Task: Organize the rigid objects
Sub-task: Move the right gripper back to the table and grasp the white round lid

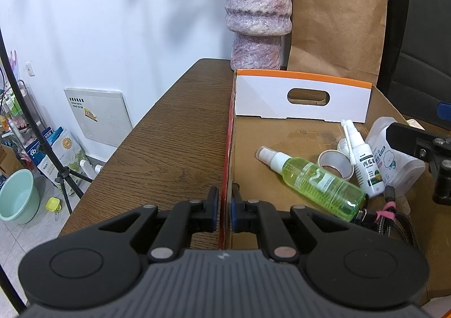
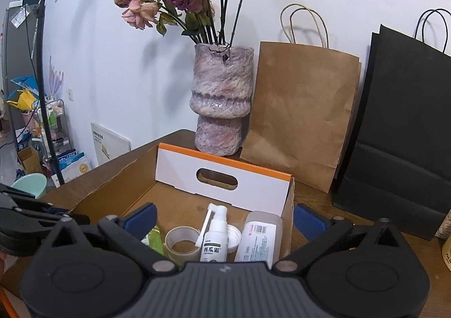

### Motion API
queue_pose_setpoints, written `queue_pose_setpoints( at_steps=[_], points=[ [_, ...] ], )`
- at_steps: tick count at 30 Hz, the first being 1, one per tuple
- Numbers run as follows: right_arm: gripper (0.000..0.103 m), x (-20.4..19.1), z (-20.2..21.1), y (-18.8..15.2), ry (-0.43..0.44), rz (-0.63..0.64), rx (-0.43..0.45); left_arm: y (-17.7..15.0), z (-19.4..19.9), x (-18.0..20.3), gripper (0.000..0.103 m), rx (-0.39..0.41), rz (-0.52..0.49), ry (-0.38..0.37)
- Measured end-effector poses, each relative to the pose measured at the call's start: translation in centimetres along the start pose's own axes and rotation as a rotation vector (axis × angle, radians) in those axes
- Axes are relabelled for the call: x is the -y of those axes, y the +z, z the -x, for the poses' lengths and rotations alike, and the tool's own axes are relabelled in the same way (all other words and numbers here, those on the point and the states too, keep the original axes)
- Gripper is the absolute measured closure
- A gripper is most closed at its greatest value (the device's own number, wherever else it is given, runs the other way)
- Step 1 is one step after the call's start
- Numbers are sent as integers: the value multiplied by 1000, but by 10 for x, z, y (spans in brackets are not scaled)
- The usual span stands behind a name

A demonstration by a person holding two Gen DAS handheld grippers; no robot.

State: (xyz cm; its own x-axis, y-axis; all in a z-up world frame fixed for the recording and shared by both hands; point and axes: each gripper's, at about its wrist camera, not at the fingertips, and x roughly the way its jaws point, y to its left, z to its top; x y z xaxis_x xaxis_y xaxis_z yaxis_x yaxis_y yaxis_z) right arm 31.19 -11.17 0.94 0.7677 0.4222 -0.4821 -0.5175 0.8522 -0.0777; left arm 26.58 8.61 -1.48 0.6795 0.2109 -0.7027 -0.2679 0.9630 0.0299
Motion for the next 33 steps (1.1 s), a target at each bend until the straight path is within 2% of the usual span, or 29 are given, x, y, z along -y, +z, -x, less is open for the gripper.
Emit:
queue_pose_setpoints(
  at_steps=[14,24,33],
  points=[
    [0,10,10,3,-12,-23,42,0,0,-1,93,1,1,0],
    [0,71,36,-7,-144,-135,67,-1,-1,-1,93,3,-1,1],
    [0,105,37,-40,-241,-160,-21,-1,-1,0,93,3,0,2]
  ],
)
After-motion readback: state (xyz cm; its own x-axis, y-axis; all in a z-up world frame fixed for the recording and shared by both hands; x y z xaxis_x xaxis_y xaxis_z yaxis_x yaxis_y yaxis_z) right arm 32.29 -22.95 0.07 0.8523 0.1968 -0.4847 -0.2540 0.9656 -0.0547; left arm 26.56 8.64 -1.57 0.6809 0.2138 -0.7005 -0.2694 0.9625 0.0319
